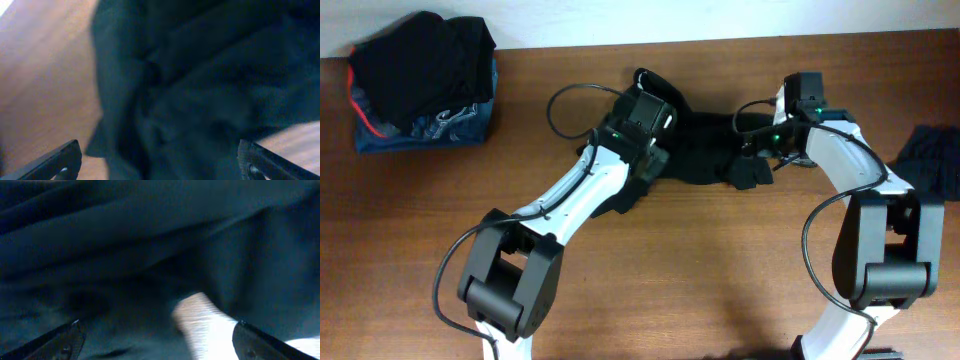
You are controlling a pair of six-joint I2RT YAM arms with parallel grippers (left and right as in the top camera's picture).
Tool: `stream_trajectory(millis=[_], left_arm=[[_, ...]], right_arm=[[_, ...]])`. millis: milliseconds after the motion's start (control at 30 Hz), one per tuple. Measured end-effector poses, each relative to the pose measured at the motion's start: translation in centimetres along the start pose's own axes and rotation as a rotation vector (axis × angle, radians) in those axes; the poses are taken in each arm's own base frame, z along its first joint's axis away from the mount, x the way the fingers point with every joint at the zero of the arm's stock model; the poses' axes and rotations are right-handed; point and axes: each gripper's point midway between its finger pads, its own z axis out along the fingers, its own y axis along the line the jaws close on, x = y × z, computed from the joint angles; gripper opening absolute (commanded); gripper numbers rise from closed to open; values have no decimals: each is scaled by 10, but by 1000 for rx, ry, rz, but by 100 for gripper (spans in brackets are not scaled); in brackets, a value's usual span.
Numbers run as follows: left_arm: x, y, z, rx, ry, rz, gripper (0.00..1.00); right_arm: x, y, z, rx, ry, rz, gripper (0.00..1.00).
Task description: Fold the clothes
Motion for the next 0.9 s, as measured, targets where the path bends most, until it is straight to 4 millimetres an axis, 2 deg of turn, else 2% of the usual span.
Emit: stream_trajectory(millis=[100,267,433,567,667,767,833,867,900], left_arm=[[-2,-10,0,59,-9,-12,99],[-3,-19,-1,111,-14,-19,99],[1,-28,-2,160,-1,-15,99],[5,-35,-4,200,14,-11,99],[5,-38,-4,217,14,-11,99],[8,-40,-5,232,22,-9,98],[8,-41,-5,239,23,-9,89],[8,-42,-5,242,23,-10,82],[8,-42,-5,244,26,-14,81]], right_arm=[[5,14,-1,-85,25,-5,99],[7,27,-2,-156,34,-9,99],[11,27,5,-163,51,-38,100],[18,25,18,-163,82,-46,95],[18,24,25,-162,84,-51,88],[20,23,30,-157,94,-51,73],[21,22,32,-153,99,-53,63],[22,22,32,-153,101,-51,61],[22,22,32,-153,101,-51,61]])
